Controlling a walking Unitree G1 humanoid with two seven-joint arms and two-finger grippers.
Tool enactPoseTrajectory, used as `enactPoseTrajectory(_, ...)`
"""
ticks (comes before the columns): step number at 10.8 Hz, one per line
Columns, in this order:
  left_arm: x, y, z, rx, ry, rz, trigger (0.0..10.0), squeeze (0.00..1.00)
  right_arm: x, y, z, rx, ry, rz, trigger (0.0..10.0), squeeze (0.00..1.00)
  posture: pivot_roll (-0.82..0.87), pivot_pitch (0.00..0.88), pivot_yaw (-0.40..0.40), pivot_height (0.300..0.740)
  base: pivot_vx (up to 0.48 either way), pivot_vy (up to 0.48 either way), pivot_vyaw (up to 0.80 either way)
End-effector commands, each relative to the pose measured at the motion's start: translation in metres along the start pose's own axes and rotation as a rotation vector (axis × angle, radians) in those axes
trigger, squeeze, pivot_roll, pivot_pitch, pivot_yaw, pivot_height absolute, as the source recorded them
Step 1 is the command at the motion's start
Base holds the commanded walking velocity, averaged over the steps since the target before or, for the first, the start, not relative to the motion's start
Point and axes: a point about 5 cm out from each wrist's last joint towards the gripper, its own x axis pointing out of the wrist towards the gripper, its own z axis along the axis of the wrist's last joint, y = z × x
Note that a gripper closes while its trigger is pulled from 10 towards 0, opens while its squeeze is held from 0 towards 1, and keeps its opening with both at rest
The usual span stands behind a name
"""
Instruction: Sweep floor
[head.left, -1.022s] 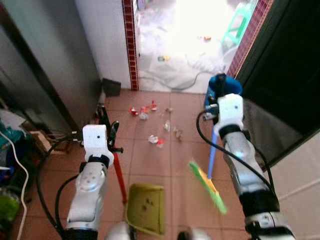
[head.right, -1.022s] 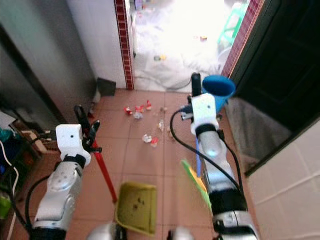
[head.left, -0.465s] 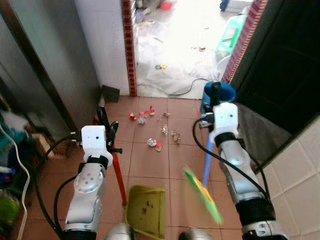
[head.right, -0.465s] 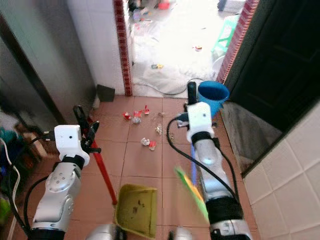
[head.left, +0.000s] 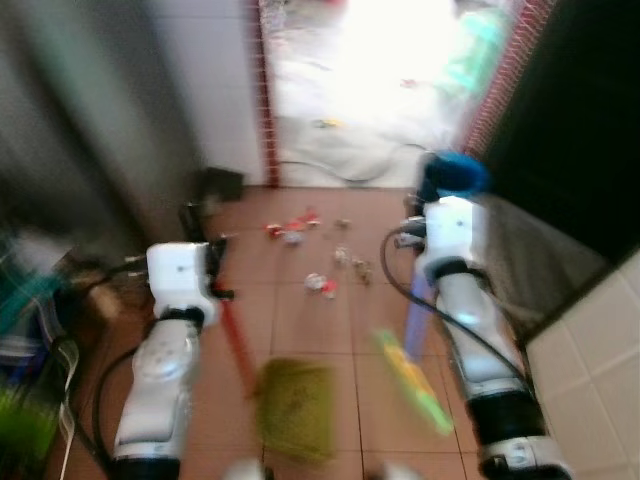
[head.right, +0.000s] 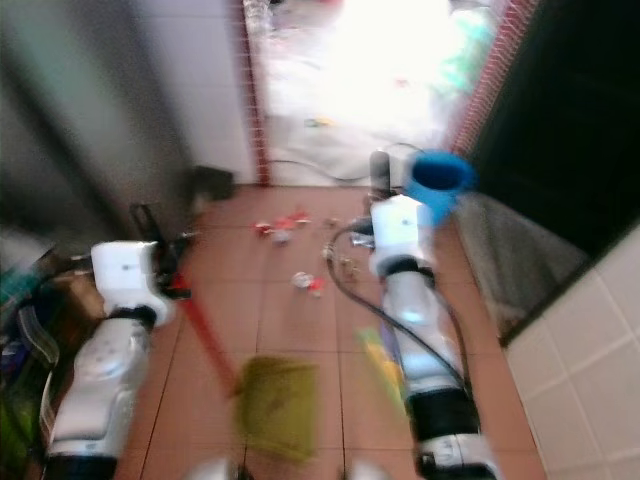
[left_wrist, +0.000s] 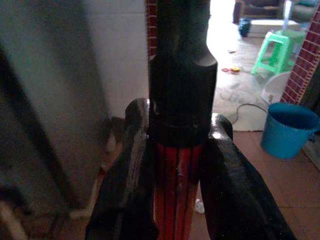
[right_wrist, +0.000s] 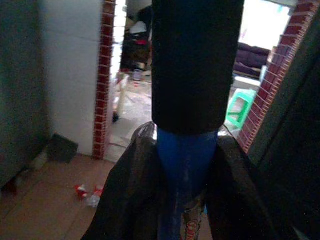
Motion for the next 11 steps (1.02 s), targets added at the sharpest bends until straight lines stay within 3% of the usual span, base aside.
enactPoseTrajectory(1,0.003,-0.008,0.014,-0.003,-0.062,-0.029,10.0,0.0,0.001,-0.011,0.007,-0.028,-0.034,-0.036,10.0,0.0,-0.04,0.031,0.024,0.74,0.394,0.274,0.0)
enactPoseTrajectory(3,0.004,-0.008,0.015,0.003,-0.072,-0.017,10.0,0.0,0.001,-0.01,0.007,-0.035,-0.034,-0.034,10.0,0.0,-0.05,0.033,0.021,0.74,0.386,0.285,0.0)
enactPoseTrajectory(7,0.007,-0.013,0.012,0.037,-0.049,-0.01,10.0,0.0,0.003,-0.015,0.008,-0.065,-0.039,-0.055,10.0,0.0,-0.05,0.023,0.029,0.74,0.0,0.093,0.0)
enactPoseTrajectory(11,0.005,-0.007,0.01,0.006,-0.057,0.092,10.0,0.0,0.018,0.009,0.014,-0.045,-0.058,0.059,10.0,0.0,0.02,0.0,-0.083,0.74,0.0,0.0,0.0)
